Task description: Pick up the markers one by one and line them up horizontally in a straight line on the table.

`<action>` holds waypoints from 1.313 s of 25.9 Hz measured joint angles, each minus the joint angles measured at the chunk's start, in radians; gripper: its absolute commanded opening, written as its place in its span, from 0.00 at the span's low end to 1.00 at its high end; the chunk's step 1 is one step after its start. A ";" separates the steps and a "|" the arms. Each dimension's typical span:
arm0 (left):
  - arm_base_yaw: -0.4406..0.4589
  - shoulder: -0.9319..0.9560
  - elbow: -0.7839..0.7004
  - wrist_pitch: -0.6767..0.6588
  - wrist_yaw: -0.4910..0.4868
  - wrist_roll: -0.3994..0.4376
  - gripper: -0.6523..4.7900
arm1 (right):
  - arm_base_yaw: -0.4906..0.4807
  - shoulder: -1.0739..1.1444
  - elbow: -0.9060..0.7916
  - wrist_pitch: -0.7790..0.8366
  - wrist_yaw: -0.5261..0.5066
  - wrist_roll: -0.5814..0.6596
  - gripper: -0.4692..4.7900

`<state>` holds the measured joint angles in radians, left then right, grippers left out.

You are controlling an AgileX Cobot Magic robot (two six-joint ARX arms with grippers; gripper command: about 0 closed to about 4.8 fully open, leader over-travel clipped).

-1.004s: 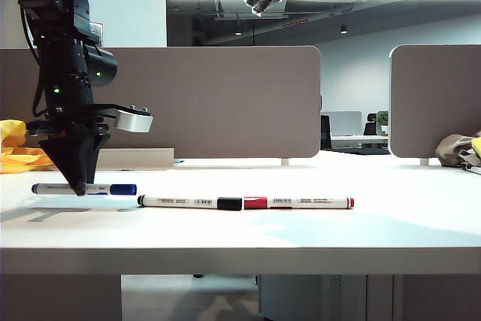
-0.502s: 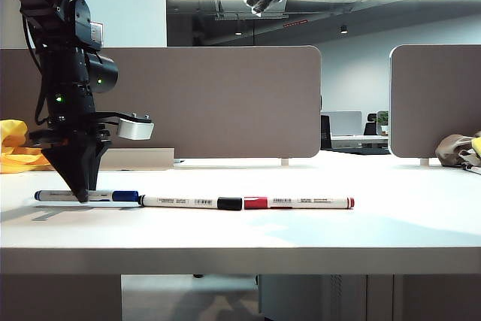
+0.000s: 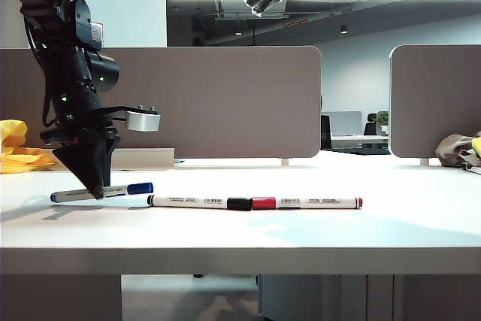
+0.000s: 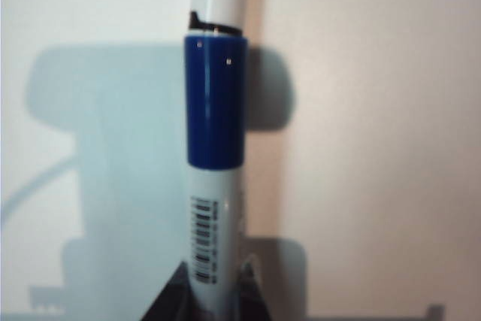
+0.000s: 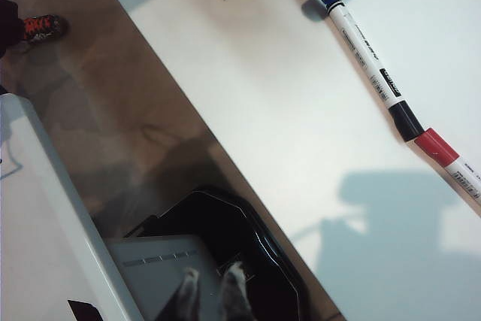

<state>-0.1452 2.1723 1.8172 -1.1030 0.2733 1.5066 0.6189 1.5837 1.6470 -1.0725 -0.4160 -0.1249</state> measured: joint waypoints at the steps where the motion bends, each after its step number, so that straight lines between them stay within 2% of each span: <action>1: 0.000 0.000 0.000 0.000 -0.002 -0.001 0.11 | 0.000 0.000 0.000 0.000 0.000 0.000 0.18; 8: 0.002 0.000 0.000 0.000 -0.012 -0.047 0.11 | 0.000 0.000 0.000 0.000 0.000 0.000 0.18; 10: 0.002 0.000 0.000 0.000 -0.031 -0.049 0.14 | 0.000 0.000 0.000 0.000 0.000 0.000 0.18; 11: 0.002 0.000 0.000 -0.001 -0.042 -0.049 0.19 | 0.000 0.000 0.000 0.000 0.000 0.000 0.18; 33: 0.000 0.017 0.000 -0.021 -0.073 -0.049 0.19 | 0.000 0.000 0.000 0.000 0.000 0.000 0.18; 34: 0.000 0.017 0.000 -0.022 -0.073 -0.049 0.21 | 0.000 0.000 0.000 0.000 0.000 0.000 0.18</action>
<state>-0.1452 2.1891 1.8172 -1.1248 0.2001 1.4574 0.6189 1.5837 1.6474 -1.0725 -0.4160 -0.1246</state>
